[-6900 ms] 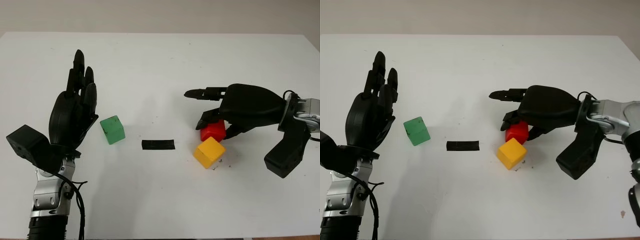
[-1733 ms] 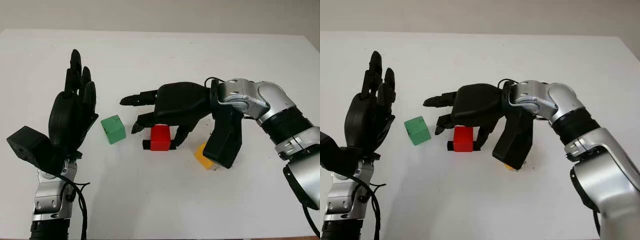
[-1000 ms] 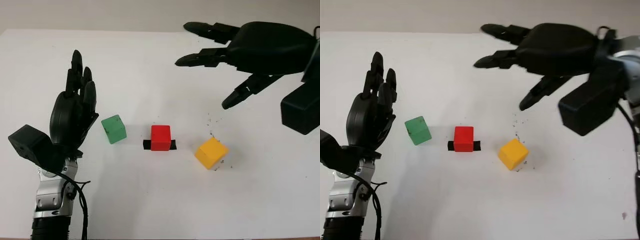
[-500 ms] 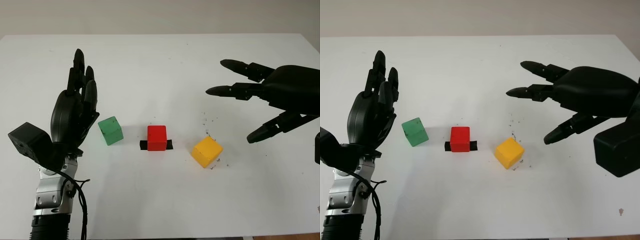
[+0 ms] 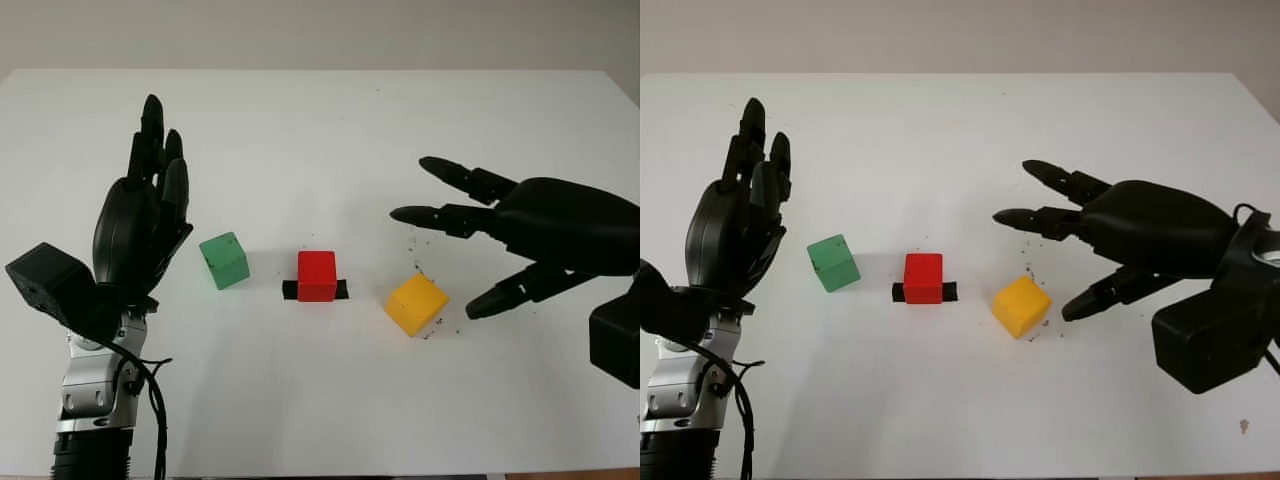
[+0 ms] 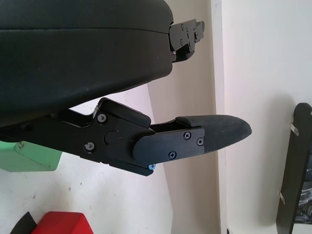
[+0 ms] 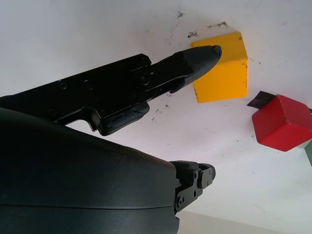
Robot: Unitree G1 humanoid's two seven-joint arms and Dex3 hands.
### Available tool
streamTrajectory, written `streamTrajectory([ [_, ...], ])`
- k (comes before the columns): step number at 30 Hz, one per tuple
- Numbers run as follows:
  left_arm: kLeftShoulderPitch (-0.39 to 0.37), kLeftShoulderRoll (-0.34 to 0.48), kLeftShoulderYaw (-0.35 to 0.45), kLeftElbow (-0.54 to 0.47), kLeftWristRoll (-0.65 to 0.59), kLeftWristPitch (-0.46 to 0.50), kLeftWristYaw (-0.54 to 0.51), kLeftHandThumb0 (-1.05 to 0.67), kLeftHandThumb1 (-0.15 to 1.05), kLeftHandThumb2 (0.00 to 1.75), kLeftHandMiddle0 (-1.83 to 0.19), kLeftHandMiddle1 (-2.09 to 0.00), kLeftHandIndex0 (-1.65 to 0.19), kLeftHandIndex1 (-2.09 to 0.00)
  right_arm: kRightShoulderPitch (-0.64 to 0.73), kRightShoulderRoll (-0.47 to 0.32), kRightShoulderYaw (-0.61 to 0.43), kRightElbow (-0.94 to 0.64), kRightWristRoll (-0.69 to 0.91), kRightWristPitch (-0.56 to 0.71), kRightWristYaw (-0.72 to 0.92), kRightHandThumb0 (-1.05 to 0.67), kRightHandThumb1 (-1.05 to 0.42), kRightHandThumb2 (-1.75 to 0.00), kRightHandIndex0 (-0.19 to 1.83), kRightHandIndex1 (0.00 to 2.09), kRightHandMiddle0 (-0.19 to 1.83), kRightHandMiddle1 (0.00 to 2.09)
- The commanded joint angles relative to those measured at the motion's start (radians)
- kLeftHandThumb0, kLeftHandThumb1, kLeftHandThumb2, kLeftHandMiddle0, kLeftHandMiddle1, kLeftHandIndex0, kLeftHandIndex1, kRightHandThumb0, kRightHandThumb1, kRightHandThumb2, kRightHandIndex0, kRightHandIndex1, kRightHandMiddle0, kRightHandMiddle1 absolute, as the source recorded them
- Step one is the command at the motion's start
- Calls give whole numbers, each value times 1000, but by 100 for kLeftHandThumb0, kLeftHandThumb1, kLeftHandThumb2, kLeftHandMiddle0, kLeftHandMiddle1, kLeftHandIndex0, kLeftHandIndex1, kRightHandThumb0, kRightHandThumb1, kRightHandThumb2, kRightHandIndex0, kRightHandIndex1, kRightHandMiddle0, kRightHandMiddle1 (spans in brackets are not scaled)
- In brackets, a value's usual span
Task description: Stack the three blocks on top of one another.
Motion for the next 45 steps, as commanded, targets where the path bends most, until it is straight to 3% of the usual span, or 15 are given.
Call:
streamTrajectory([
  [1, 9, 11, 5, -19, -2, -13, -6, -74, 105, 58, 19, 0, 19, 0, 8, 20, 11, 14, -5, -19, -16, -71, -99, -5, -19, 0, 14, 5],
  [12, 24, 16, 6, -42, 5, -1, -2, -75, 105, 58, 19, 0, 19, 0, 5, 60, 63, 100, -58, -101, -70, -73, -97, -5, -19, 0, 19, 7],
  [34, 38, 7, 6, -61, 2, 14, 6, -75, 105, 57, 19, 0, 19, 0, -81, 125, 131, 205, -136, -204, -143, -52, -97, -6, -6, 8, 43, 24],
  [35, 38, 8, 5, -58, 1, 11, 4, -75, 105, 57, 19, 0, 19, 0, -85, 129, 131, 211, -142, -211, -153, -52, -97, -6, -4, 7, 41, 31],
  [37, 39, 7, 4, -61, 5, 13, 9, -76, 105, 57, 19, 0, 19, 0, -92, 132, 135, 215, -155, -213, -167, -51, -97, -6, 0, 6, 24, 74],
  [45, 44, 5, 5, -65, -2, 17, 8, -76, 105, 56, 19, 0, 19, 0, -141, 136, 149, 278, -186, -269, -220, -47, -99, -6, 8, 7, 16, 138],
])
